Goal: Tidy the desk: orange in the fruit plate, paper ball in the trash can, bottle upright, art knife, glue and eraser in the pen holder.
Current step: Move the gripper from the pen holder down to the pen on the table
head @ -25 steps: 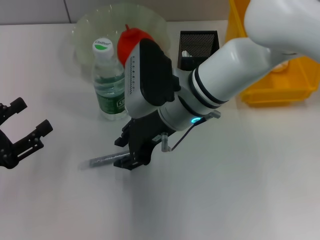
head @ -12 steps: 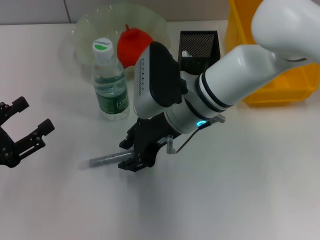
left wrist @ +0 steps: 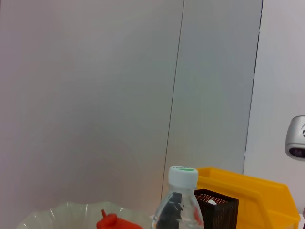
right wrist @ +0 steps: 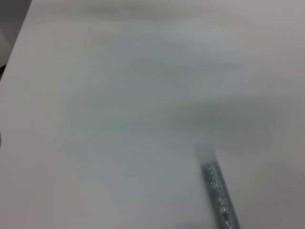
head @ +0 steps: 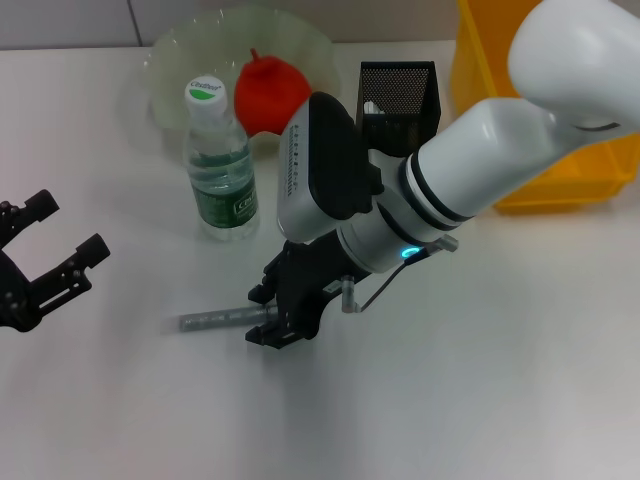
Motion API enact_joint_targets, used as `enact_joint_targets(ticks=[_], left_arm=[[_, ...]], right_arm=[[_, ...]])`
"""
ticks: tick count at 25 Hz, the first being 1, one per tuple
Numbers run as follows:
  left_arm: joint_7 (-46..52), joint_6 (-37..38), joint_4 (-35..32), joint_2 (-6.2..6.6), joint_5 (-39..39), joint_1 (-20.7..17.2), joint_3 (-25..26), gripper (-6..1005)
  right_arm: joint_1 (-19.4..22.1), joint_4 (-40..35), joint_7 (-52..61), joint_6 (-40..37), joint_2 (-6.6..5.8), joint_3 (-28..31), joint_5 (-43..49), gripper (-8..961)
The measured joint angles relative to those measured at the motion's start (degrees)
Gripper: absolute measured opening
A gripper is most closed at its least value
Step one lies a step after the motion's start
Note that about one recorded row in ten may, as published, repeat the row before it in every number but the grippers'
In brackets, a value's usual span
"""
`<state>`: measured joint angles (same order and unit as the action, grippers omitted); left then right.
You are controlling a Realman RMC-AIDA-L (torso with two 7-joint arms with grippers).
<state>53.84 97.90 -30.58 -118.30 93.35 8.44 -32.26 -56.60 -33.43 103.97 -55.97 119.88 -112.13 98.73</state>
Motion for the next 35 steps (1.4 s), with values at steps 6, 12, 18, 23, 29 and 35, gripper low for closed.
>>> enact_joint_targets(ticks=[6,12,18,23,29,35], left_arm=[[0.0,-0.2,0.0,0.0,-0.1,0.3,0.0,834],[0.0,-0.3,0.0,0.0,-0.1,0.5,0.0,834],[0.0,-0.3,0.1,0.0,-0.1,0.5,0.0,834],[-0.2,-0.4,0.1,0.04,-0.1,0.4,0.0,834],[-0.4,-0.4,0.1,0.1,-0.1,0.2,0.0,834],[-0.5,-0.4,0.1,0.0,-0.1,0.4,0.0,834]], right_arm=[[0.0,0.3,0.0,0.1,0.0,-0.7,-0.1,345],[0.0,0.7,0.2,0.2,0.0,-1.0,-0.4,251],[0.3,-0.5,1.0,0.1,0.0,-0.5,-0.6,127],[4.6,-9.9,6.4,-1.0,-0.66,0.2,3.4,105],[7.5,-16.4,11.8,-3.0,-0.36,2.9,13.6,40],[2.5,-12.8,14.0,-3.5,-0.17,3.3,13.6,2]])
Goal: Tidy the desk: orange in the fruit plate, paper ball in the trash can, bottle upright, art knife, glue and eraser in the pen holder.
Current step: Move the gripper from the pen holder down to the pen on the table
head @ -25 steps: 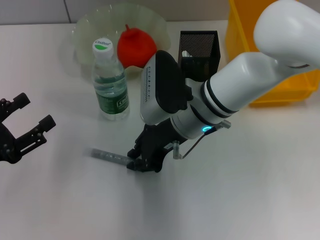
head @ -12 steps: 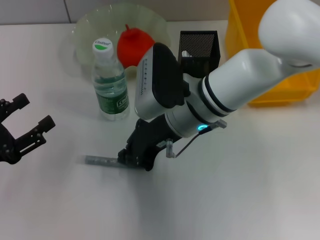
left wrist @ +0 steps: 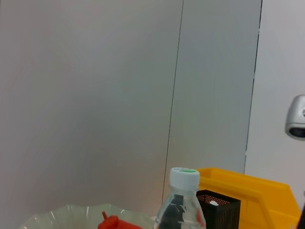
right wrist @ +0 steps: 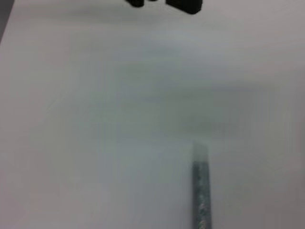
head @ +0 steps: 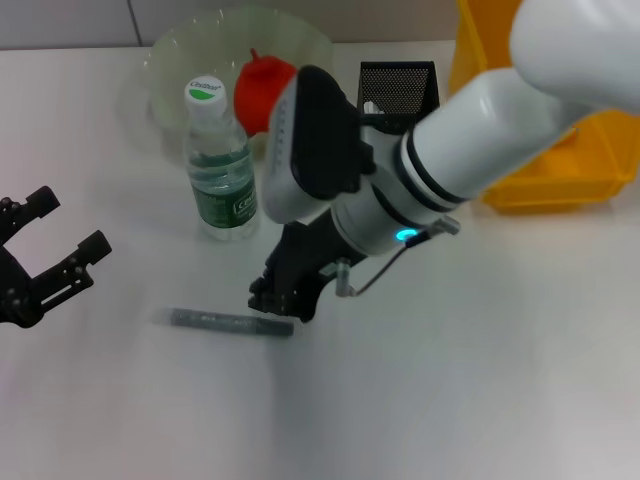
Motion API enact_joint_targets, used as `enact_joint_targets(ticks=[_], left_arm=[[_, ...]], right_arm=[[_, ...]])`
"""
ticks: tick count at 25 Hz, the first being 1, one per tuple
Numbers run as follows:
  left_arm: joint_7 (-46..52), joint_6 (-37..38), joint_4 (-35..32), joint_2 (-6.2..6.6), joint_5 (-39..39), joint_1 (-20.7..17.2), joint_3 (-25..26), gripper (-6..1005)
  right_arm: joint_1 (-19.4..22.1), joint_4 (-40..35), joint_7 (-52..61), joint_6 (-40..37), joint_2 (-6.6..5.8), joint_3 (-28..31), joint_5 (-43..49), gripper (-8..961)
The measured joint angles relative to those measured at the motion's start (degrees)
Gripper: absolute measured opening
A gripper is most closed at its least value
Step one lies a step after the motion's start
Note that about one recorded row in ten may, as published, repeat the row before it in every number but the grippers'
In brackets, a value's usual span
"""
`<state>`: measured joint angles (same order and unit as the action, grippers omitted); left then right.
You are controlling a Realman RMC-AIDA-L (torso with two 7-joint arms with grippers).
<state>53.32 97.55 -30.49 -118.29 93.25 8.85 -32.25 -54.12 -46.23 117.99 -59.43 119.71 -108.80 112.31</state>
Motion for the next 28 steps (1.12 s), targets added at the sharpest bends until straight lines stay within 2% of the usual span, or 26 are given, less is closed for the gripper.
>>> enact_joint_targets(ticks=[2,5,8,10,15,20,28], left_arm=[[0.0,0.0,0.0,-0.01,0.0,0.0,0.0,834],[-0.3,0.0,0.0,-0.01,0.0,0.2,0.0,834],[-0.4,0.0,0.0,-0.01,0.0,0.2,0.0,834],[-0.5,0.0,0.0,0.0,0.0,0.3,0.0,834],[-0.5,0.0,0.0,-0.08,0.0,0.3,0.0,834],[-0.5,0.1,0.2,-0.09,-0.1,0.4,0.0,835],[-0.6,0.3,0.9,-0.1,-0.1,0.4,0.0,834]], right_arm=[[-1.3,1.3,0.8,0.2,0.08,-0.1,0.0,4],[-7.6,8.1,2.9,1.4,0.17,-2.9,-3.4,91],[-8.6,9.1,2.7,2.3,0.18,-5.3,-6.8,177],[-8.5,8.5,2.4,2.9,0.18,-7.2,-8.5,399],[-8.2,8.4,2.3,4.7,0.17,-11.6,-11.7,395],[-7.0,8.1,2.3,6.7,0.16,-13.6,-12.0,391],[-5.5,7.8,2.3,8.8,0.17,-14.1,-12.0,392]])
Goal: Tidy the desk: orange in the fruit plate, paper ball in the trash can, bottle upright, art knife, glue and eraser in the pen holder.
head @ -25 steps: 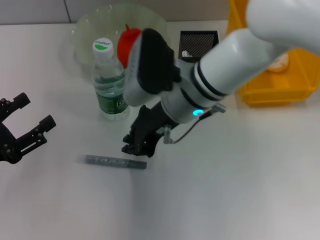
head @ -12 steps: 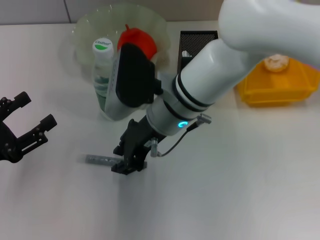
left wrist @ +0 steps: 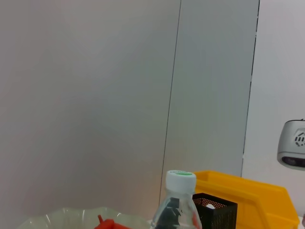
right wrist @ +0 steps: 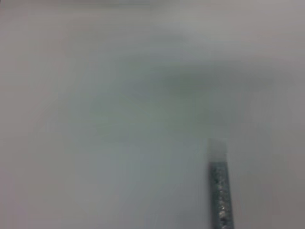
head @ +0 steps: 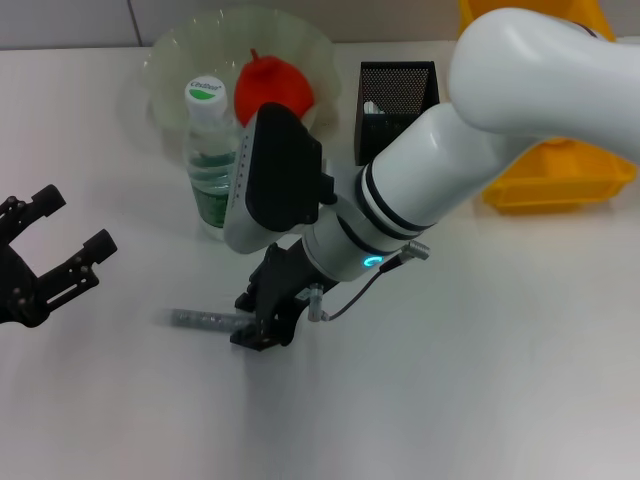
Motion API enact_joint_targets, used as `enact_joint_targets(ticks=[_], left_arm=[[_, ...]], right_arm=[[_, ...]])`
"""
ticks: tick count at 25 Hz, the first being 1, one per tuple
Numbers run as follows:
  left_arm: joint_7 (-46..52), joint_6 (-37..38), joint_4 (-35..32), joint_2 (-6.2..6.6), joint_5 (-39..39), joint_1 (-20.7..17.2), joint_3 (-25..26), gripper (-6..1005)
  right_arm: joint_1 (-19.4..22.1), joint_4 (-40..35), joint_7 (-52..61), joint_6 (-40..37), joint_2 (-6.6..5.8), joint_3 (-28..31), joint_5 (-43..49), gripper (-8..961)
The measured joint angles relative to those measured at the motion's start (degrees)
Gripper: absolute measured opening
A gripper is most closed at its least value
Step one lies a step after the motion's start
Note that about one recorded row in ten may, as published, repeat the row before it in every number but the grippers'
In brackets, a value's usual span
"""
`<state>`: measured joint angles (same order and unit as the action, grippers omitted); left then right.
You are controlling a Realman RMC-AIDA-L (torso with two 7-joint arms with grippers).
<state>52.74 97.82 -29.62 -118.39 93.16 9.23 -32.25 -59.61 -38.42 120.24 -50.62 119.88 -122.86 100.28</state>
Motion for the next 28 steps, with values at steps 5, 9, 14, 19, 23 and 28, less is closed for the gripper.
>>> enact_joint_targets(ticks=[5,9,14,19,23,28], left_arm=[[0.0,0.1,0.0,0.04,0.0,0.0,0.0,835],[0.0,0.1,0.0,0.08,0.0,0.0,0.0,834],[0.0,0.0,0.0,0.09,0.4,0.2,-0.1,834],[0.0,0.0,0.0,0.09,0.3,0.1,0.0,835],[-0.4,-0.2,0.0,0.09,0.3,0.1,0.0,835],[-0.8,-0.2,0.0,0.13,0.1,-0.3,0.1,835]], right_arm=[[0.8,-0.4,-0.6,1.3,-0.01,-0.5,-0.5,393],[0.8,-0.3,-0.8,2.1,-0.01,-2.2,-1.4,394],[0.9,-0.5,-0.9,3.8,0.0,-4.0,-1.7,353],[1.2,-0.3,-0.9,4.3,0.01,-3.8,-1.8,258],[1.9,-1.5,-0.9,4.2,-0.03,-2.8,-1.5,151],[6.2,-8.2,0.0,-1.9,-0.62,6.0,3.5,146]])
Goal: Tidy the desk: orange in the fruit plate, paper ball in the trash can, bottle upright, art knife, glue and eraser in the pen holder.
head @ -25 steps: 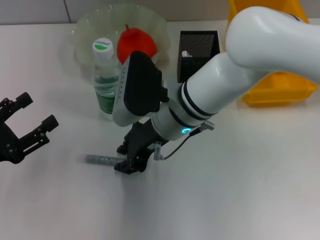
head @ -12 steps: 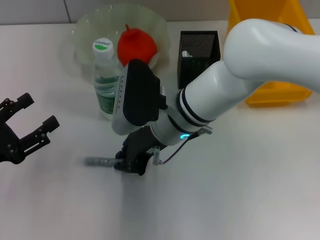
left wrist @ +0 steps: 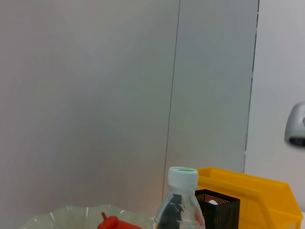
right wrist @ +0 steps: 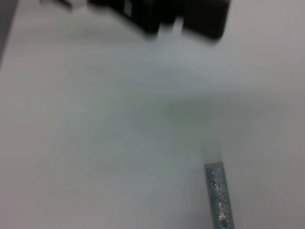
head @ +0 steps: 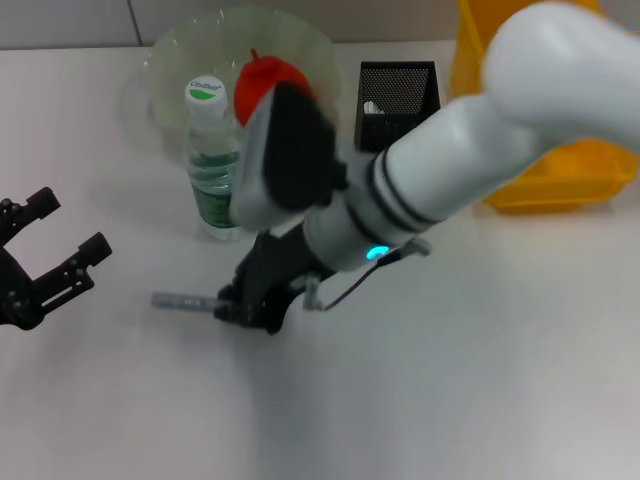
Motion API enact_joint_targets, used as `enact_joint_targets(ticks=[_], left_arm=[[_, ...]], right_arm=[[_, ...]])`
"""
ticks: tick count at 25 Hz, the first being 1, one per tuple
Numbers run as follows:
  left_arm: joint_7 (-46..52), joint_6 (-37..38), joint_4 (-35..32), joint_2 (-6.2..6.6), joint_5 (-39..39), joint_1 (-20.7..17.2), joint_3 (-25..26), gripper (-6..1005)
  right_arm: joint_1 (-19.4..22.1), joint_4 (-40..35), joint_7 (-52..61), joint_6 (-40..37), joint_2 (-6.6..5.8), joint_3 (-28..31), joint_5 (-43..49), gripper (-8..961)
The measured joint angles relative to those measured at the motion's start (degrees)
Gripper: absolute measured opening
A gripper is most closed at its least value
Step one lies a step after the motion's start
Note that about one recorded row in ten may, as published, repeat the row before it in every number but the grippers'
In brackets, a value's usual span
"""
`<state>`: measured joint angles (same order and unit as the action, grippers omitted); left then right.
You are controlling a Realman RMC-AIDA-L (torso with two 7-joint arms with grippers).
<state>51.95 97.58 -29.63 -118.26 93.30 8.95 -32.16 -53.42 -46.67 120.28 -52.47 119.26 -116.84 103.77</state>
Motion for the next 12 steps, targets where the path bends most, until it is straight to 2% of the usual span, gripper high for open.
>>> enact_joint_targets(ticks=[3,4,5,8,9,10,12], left_arm=[[0.0,0.0,0.0,0.06,-0.1,-0.1,0.3,835],[0.0,0.4,0.0,0.2,-0.1,-0.3,1.4,835],[0.0,0.4,0.0,0.26,0.0,-0.3,2.0,835],[0.0,0.2,0.0,0.3,0.2,-0.4,2.7,835],[0.0,0.2,0.0,0.31,0.1,-0.5,3.0,835],[0.0,0.2,0.0,0.31,0.0,-0.6,3.2,835],[0.0,0.1,0.0,0.28,-0.1,-0.6,3.9,835]], right_arm=[[6.3,-9.6,2.8,-6.8,0.08,9.4,8.9,145],[11.5,-18.0,5.1,-10.9,0.06,13.2,13.9,146],[11.5,-18.0,5.1,-10.9,0.06,13.2,13.9,146],[20.3,-30.8,5.7,-17.6,0.17,18.2,17.9,145],[25.3,-38.1,5.0,-21.5,0.28,21.6,18.4,144],[25.3,-38.1,5.0,-21.5,0.28,21.6,18.4,144],[30.1,-44.8,4.3,-24.7,0.35,24.7,18.0,143]])
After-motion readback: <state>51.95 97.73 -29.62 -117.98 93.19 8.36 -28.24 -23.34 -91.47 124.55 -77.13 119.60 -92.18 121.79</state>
